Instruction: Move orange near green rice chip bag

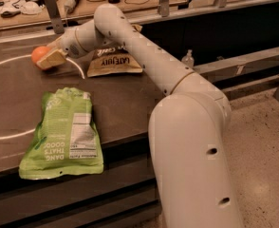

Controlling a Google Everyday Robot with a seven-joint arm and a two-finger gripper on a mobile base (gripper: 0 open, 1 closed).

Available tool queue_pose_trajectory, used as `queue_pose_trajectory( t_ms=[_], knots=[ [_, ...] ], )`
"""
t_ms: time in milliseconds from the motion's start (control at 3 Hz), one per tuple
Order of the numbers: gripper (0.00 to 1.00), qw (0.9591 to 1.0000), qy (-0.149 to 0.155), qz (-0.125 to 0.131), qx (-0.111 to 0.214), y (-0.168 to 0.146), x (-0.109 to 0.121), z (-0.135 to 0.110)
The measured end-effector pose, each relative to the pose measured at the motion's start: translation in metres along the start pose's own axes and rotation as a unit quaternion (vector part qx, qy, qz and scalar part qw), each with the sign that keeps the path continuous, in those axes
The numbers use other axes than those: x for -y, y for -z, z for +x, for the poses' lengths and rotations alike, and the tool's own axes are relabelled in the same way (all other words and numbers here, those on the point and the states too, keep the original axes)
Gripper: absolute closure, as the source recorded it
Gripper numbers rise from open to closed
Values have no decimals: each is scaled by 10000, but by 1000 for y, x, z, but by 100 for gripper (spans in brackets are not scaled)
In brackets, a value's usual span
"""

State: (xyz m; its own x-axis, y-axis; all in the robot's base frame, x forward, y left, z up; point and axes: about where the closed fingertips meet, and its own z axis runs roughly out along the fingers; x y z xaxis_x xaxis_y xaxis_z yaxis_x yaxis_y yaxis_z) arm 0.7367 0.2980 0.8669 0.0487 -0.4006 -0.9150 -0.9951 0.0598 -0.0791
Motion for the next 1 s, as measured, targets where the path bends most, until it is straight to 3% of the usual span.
queue_pose_trajectory(
  t_ms=[667,1000],
  knots=[
    [55,9992,-273,-279,-37,-2,-3,3],
    [55,9980,-375,-293,-412,22,-9,8]
  ],
)
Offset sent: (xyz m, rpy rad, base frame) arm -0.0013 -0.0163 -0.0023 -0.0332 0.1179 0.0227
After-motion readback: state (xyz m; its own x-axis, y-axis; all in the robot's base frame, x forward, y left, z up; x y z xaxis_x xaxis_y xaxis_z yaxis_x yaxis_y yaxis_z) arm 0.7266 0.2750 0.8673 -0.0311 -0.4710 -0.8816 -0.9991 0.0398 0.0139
